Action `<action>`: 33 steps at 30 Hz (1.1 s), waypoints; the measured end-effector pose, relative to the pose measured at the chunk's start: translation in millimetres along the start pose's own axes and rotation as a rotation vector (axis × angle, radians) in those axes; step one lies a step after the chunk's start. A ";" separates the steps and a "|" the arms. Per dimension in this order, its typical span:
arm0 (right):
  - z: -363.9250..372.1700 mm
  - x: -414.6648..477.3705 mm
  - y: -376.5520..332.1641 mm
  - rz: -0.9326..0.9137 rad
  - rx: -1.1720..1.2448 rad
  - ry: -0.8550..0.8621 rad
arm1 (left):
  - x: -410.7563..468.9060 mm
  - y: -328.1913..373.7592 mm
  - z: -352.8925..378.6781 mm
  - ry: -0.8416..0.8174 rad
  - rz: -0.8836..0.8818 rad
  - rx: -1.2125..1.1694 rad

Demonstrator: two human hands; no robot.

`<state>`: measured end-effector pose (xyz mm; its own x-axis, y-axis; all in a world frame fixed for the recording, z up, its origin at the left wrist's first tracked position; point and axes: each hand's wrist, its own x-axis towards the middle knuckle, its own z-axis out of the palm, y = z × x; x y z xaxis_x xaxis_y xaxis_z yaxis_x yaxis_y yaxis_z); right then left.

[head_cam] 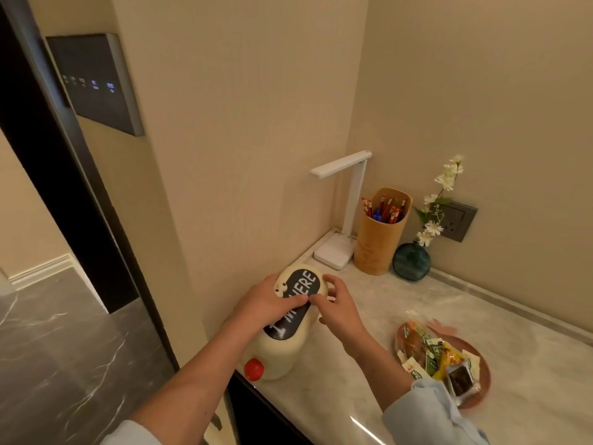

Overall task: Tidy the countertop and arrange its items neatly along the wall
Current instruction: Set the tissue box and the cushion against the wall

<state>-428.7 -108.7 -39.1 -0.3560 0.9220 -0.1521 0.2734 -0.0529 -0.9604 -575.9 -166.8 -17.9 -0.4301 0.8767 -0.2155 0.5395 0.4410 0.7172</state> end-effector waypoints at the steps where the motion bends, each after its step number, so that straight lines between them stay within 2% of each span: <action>1: -4.7 -1.8 0.0 0.007 -0.005 0.012 | -0.1 5.0 4.2 0.003 0.031 -0.021; 6: -44.1 -15.4 3.8 0.005 -0.017 0.086 | -4.4 43.5 29.2 0.009 0.192 0.060; 12: -116.3 -36.0 9.5 -0.068 -0.113 0.304 | -12.4 105.4 71.2 -0.023 0.420 0.128; 15: -158.9 -49.0 7.5 -0.055 -0.236 0.425 | -17.3 142.5 98.6 -0.016 0.583 0.205; 21: -232.7 -64.6 20.4 -0.027 -0.325 0.605 | -17.6 205.5 147.9 0.010 0.823 0.394; 27: -291.4 -66.0 37.6 0.091 -0.468 0.618 | -16.5 251.0 199.2 -0.073 0.951 0.601; 33: -331.4 -54.1 62.6 0.140 -0.523 0.515 | -4.1 265.5 248.2 -0.143 0.964 0.623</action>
<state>-96.1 -34.8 -13.6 0.1420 0.9898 -0.0123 0.7207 -0.1119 -0.6841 -251.3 -5.6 8.9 0.4185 0.8970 0.1421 0.8796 -0.4393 0.1825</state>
